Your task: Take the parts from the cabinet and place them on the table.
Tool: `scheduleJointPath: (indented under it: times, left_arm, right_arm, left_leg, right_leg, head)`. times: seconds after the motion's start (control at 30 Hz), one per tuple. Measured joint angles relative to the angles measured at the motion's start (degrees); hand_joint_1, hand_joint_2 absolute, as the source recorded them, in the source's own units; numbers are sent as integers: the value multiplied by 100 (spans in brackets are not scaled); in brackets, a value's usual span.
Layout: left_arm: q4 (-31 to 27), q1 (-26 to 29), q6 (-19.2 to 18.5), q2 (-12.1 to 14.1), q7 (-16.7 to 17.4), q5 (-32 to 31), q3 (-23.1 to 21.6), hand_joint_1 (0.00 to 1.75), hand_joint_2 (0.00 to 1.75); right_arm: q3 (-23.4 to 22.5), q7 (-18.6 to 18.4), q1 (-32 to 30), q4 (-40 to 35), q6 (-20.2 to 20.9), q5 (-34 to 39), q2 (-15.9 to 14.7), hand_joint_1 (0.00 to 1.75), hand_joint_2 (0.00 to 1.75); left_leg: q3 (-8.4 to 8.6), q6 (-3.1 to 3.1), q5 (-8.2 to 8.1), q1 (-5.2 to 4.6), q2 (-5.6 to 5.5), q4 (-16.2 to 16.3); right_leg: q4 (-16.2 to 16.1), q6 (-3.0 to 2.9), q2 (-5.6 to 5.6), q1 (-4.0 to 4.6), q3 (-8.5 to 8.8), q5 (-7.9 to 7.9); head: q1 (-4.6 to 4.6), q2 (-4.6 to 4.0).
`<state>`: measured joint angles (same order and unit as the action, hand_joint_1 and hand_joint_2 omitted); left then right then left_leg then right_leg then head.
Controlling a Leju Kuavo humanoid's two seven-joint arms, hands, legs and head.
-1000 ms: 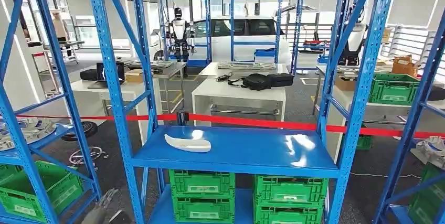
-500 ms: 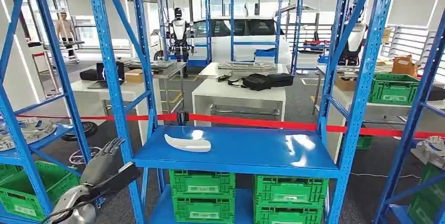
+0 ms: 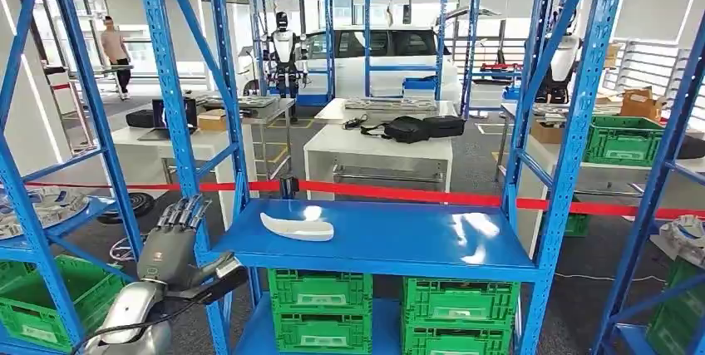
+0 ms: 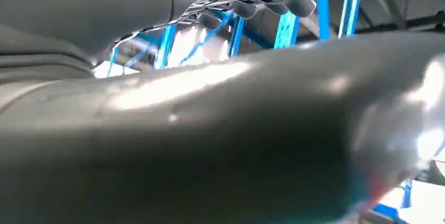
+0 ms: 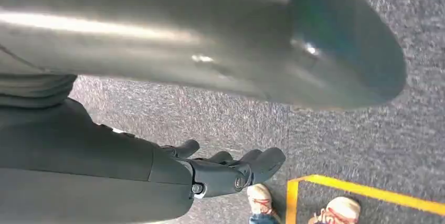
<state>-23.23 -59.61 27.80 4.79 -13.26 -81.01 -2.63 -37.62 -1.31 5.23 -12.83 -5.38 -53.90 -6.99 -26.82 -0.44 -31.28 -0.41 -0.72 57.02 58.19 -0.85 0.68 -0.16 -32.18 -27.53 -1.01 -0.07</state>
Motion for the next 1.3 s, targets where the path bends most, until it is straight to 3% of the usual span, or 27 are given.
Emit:
scheduleJointPath:
  times: [0.17, 0.23, 0.27, 0.3, 0.33, 0.4, 0.43, 0.47, 0.5, 0.57, 0.6, 0.63, 0.67, 0.73, 0.8, 0.83, 0.9, 0.93, 0.97, 1.0, 1.03, 1.1, 1.13, 1.17, 1.23, 1.3]
  left_arm:
    - [0, 34, 118, 39, 375, -260, -349, 0, 0]
    - [-2, 35, 151, 46, 404, -290, -415, 0, 0]
    - [-22, 42, 151, 44, 410, -303, -443, 0, 0]
    - [-28, 43, 153, 26, 424, -327, -487, 0, 0]
    - [-31, 35, 155, 22, 467, -345, -520, 0, 0]
    - [-26, 77, 157, 17, 529, -354, -557, 0, 0]
    - [-26, 106, 159, 13, 550, -362, -577, 0, 0]
    - [-26, 141, 159, 9, 557, -391, -603, 0, 0]
    - [-26, 174, 162, 6, 583, -424, -636, 0, 0]
    - [-26, 181, 148, -9, 585, -432, -655, 0, 0]
    - [-26, 179, 140, -26, 587, -432, -660, 0, 0]
    - [-20, 157, 122, -26, 592, -432, -662, 0, 0]
    - [-20, 153, 76, -33, 603, -434, -666, 0, 0]
    - [-15, 157, 65, -64, 601, -437, -695, 0, 0]
    - [-46, 150, 65, -77, 601, -437, -710, 0, 0]
    - [-44, 127, 76, -83, 601, -434, -714, 0, 0]
    - [-24, 156, 78, -85, 603, -434, -725, 0, 0]
    - [-11, 198, 81, -85, 607, -432, -727, 0, 0]
    - [4, 246, 83, -85, 609, -430, -730, 0, 0]
    - [7, 279, 83, -85, 614, -430, -732, 0, 0]
    - [7, 290, 83, -85, 620, -430, -732, 0, 0]
    - [7, 282, 83, -83, 649, -430, -734, 0, 0]
    - [11, 299, 81, -83, 655, -430, -734, 0, 0]
    - [20, 303, 72, -83, 662, -430, -734, 0, 0]
    - [-4, 252, 30, -94, 705, -434, -738, 0, 0]
    - [-39, 232, 11, -101, 755, -439, -743, 0, 0]
  right_arm:
    - [9, 293, 7, 0, 33, -184, 48, 0, 0]
    - [11, 428, 7, 0, 30, -190, 70, 0, 0]
    - [9, 481, 18, -2, 28, -186, 76, 0, 0]
    - [11, 546, 16, -2, 24, -175, 92, 0, 0]
    - [11, 660, 21, -2, 0, -155, 103, 0, 0]
    - [11, 780, -4, -2, -92, -131, 111, 0, 0]
    - [11, 815, -25, -2, -195, -155, 122, 0, 0]
    - [11, 846, -35, -2, -313, -210, 138, 0, 0]
    - [11, 872, -36, -2, -442, -275, 146, 0, 0]
    - [11, 803, -34, -2, -507, -393, 146, 0, 0]
    - [13, 683, -45, 4, -443, -430, 153, 0, 0]
    - [15, 612, -42, 57, -330, -433, 221, 0, 0]
    - [13, 568, -36, 48, -242, -430, 151, 0, 0]
    - [15, 560, -96, 57, -142, -433, 175, 0, 0]
    - [15, 559, -97, 48, -125, -485, 179, 0, 0]
    - [17, 562, -94, 48, -129, -520, 179, 0, 0]
    - [17, 560, -106, 48, -133, -542, 179, 0, 0]
    - [17, 560, -124, 48, -133, -542, 181, 0, 0]
    - [20, 557, -144, 50, -133, -542, 190, 0, 0]
    - [20, 557, -158, 52, -133, -542, 195, 0, 0]
    - [20, 555, -159, 50, -133, -542, 199, 0, 0]
    - [20, 555, -158, 50, -133, -542, 201, 0, 0]
    - [17, 562, -172, 63, -133, -540, 260, 0, 0]
    - [17, 575, -164, 63, -142, -540, 236, 0, 0]
    - [17, 621, -167, 63, -153, -550, 236, 0, 0]
    - [19, 654, -144, 61, -162, -594, 238, 0, 0]
  left_leg:
    - [-23, 25, 4, -26, -1, 10]
    - [-37, 68, 32, -40, -1, -12]
    - [22, 124, 95, 38, -6, -133]
    - [41, 138, 121, 40, 21, -185]
    - [43, 163, 130, 56, 27, -203]
    - [44, 169, 115, 65, 37, -202]
    - [49, 169, 101, 71, 37, -201]
    - [66, 150, 81, 83, 35, -198]
    - [102, 113, 41, 107, 31, -190]
    - [200, 22, -86, 183, 31, -139]
    - [187, -51, -179, 186, 41, -99]
    - [152, -109, -232, 151, 26, -55]
    - [135, -137, -250, 133, 20, -50]
    - [172, -175, -272, 140, 17, -124]
    - [257, -229, -367, 154, 28, -89]
    - [82, -234, -455, 159, 47, 258]
    - [-587, -248, -789, 138, 49, 1301]
    - [-915, -239, -855, 137, 48, 1732]
    - [-1174, -213, -765, 131, 48, 1951]
    - [-1284, -166, -497, 114, 48, 1864]
    - [-1271, -103, -110, 86, 47, 1521]
    - [-1085, 66, 688, 1, 45, 539]
    - [-953, 146, 647, -32, 59, 464]
    - [-916, 155, 689, -56, 62, 312]
    - [-836, 178, 545, -75, 53, 128]
    - [-657, 192, 526, -6, 47, -11]
  right_leg:
    - [0, 29, 0, -18, -15, 17]
    - [-37, 71, 0, -30, -15, 45]
    - [-42, 98, -3, 6, -29, 29]
    - [34, 112, -23, -6, -67, 16]
    - [341, 130, -25, -19, -256, -116]
    - [1276, 183, -30, -59, -805, -409]
    - [1620, 208, -31, -81, -1041, -460]
    - [1752, 231, -33, -106, -1194, -393]
    - [1558, 264, -39, -138, -1200, -145]
    - [600, 346, -65, -200, -848, 533]
    - [249, 410, -83, -215, -694, 609]
    - [251, 409, -77, -166, -661, 494]
    - [187, 240, -64, -188, -641, 342]
    - [217, 124, -65, -166, -662, 265]
    - [223, 19, -39, -188, -563, 180]
    - [210, -13, -34, -185, -506, 137]
    - [173, -44, -20, -169, -398, 71]
    - [166, -55, -16, -153, -343, 28]
    - [165, -58, -5, -137, -279, -22]
    - [165, -60, 5, -122, -207, -75]
    - [162, -63, 18, -103, -123, -133]
    - [147, -69, 26, -63, 37, -237]
    - [92, -47, 21, -61, 83, -274]
    - [80, -13, 46, -66, 114, -284]
    - [105, 44, 20, -73, 134, -252]
    - [162, 90, 0, -76, 87, -245]
  head:
    - [0, 0]
    - [2, 2]
    - [0, 2]
    - [2, 0]
    - [-7, 0]
    - [-11, 0]
    - [-13, 0]
    - [-13, 2]
    - [-15, 0]
    - [-18, 2]
    - [-20, 0]
    - [-46, -11]
    - [-4, 2]
    - [-4, 2]
    - [9, 2]
    - [9, 2]
    - [11, 2]
    - [13, 2]
    - [13, 2]
    - [13, 2]
    - [13, 2]
    - [15, 2]
    - [-9, 0]
    - [16, 0]
    - [26, 2]
    - [24, 2]
